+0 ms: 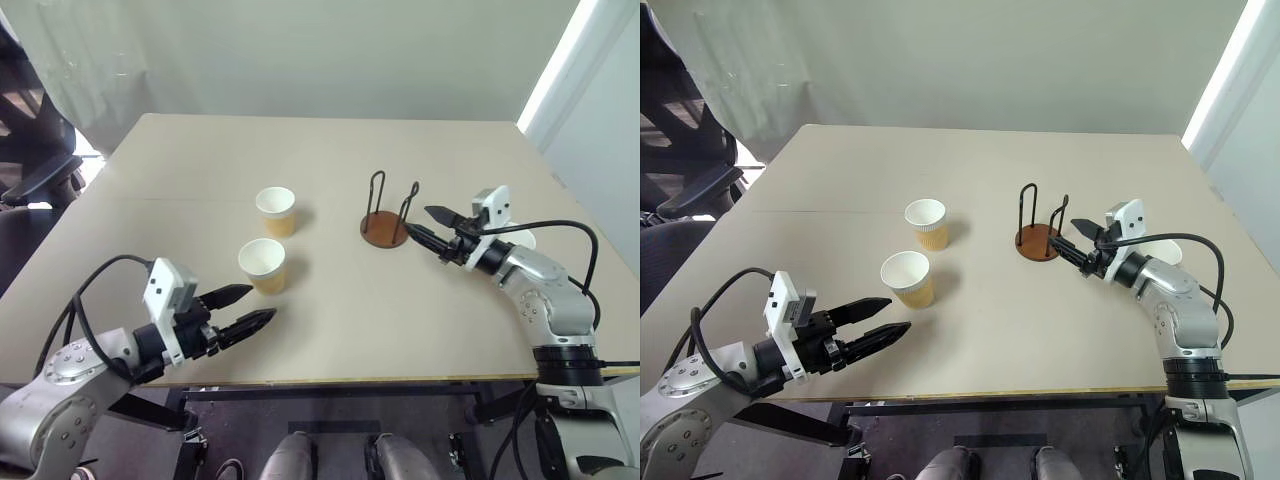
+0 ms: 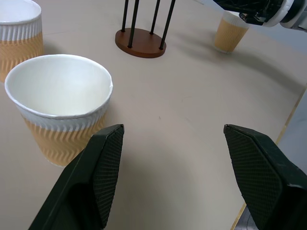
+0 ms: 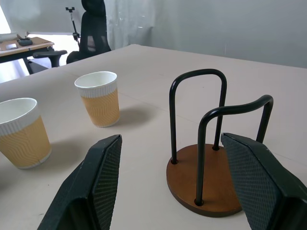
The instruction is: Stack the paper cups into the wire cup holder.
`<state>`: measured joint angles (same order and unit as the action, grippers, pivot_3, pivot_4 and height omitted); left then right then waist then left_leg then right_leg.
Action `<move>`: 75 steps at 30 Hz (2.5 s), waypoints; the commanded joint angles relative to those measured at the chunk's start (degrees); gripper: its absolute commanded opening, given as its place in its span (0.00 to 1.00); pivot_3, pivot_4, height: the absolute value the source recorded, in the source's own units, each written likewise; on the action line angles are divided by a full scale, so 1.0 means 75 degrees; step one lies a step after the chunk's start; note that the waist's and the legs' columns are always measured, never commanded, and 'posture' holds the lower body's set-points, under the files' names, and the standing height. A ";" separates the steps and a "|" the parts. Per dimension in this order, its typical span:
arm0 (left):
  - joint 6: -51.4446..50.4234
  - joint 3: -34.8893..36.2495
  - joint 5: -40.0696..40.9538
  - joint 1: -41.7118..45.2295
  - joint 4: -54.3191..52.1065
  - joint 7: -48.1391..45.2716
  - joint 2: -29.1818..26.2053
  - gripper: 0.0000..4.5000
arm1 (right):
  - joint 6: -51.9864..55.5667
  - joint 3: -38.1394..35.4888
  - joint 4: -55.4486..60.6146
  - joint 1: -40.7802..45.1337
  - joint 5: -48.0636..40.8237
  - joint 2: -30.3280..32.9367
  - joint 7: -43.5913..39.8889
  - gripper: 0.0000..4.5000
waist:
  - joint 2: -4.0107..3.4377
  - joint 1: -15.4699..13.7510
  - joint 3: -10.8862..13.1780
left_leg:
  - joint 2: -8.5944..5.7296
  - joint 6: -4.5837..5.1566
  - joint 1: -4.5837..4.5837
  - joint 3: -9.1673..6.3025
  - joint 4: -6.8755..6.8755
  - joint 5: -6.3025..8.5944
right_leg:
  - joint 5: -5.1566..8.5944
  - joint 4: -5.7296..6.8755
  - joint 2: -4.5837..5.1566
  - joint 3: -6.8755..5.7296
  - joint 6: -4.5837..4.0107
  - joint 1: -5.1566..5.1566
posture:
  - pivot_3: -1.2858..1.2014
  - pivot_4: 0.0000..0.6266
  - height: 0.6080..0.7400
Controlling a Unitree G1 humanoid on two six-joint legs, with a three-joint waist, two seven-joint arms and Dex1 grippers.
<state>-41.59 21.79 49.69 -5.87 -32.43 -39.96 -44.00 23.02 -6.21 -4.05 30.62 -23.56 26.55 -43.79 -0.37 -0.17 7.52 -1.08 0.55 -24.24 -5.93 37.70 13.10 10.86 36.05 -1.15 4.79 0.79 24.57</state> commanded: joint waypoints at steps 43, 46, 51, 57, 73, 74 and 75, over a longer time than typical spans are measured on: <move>0.0929 0.0989 -0.0288 0.0977 0.0545 -0.0241 -0.0225 0.79 | 0.0536 0.0847 0.0774 -0.0278 0.1005 -0.0772 0.1842 0.75 | 0.0000 0.0024 0.0000 | 0.0026 0.0007 0.0010 -0.0001 0.0000 -0.0003 | 0.0005 0.0006 -0.0024 -0.0002 -0.0014 -0.0002 | 0.52 0.24 1.00; 0.0932 0.0929 -0.0331 0.0996 0.0523 -0.0242 -0.0187 0.79 | 0.0623 0.0969 0.0568 -0.0123 0.1355 -0.0899 0.2216 0.75 | 0.0000 0.0023 0.0000 | 0.0027 0.0007 0.0010 -0.0001 0.0001 -0.0004 | 0.0002 0.0009 -0.0026 -0.0002 -0.0018 0.0000 | 0.52 0.24 1.00; 0.0945 0.0892 -0.0407 0.0964 0.0496 -0.0249 -0.0151 0.79 | 0.0656 0.1083 0.0215 0.0059 0.1769 -0.1037 0.2560 0.75 | 0.0000 0.0016 0.0000 | 0.0028 0.0006 0.0010 -0.0002 0.0001 -0.0002 | 0.0003 0.0008 -0.0026 -0.0003 -0.0019 0.0000 | 0.52 0.24 1.00; 0.0946 0.0899 -0.0431 0.0929 0.0451 -0.0221 -0.0136 0.79 | 0.0469 0.1115 -0.0374 0.0378 0.2093 -0.1295 0.2848 0.75 | -0.0001 0.0018 0.0000 | 0.0033 -0.0003 0.0009 -0.0002 -0.0002 0.0003 | 0.0005 0.0009 -0.0031 -0.0004 -0.0022 0.0006 | 0.52 0.24 1.00; 0.0895 0.1039 -0.0350 0.0667 0.0192 -0.0033 -0.0166 0.80 | -0.0579 0.1078 -0.2020 0.1313 0.2536 -0.1848 0.3145 0.54 | 0.0000 0.0014 0.0000 | 0.0083 -0.0041 0.0004 0.0000 -0.0005 0.0029 | 0.0001 0.0020 -0.0070 -0.0012 -0.0029 0.0026 | 0.52 0.24 1.00; 0.0891 0.1043 -0.0345 0.0663 0.0186 -0.0022 -0.0166 0.80 | -0.0610 0.1073 -0.2054 0.1332 0.2546 -0.1856 0.3142 0.46 | 0.0000 0.0013 0.0000 | 0.0087 -0.0044 0.0004 0.0000 -0.0005 0.0031 | 0.0001 0.0022 -0.0074 -0.0013 -0.0030 0.0027 | 0.52 0.24 1.00; 0.0888 0.1045 -0.0341 0.0658 0.0179 -0.0012 -0.0166 0.80 | -0.0632 0.1068 -0.2076 0.1344 0.2553 -0.1860 0.3137 0.39 | 0.0000 0.0014 0.0000 | 0.0090 -0.0047 0.0003 0.0000 -0.0005 0.0033 | 0.0001 0.0026 -0.0076 -0.0014 -0.0030 0.0029 | 0.52 0.24 1.00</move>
<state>-35.67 28.15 46.97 -1.04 -29.18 -40.51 -45.00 19.85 2.55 -20.17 39.31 -4.57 12.49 -20.77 -0.38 -0.07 7.52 -0.39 0.17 -24.21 -5.93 37.66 13.36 10.87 36.29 -1.74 4.68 0.56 24.80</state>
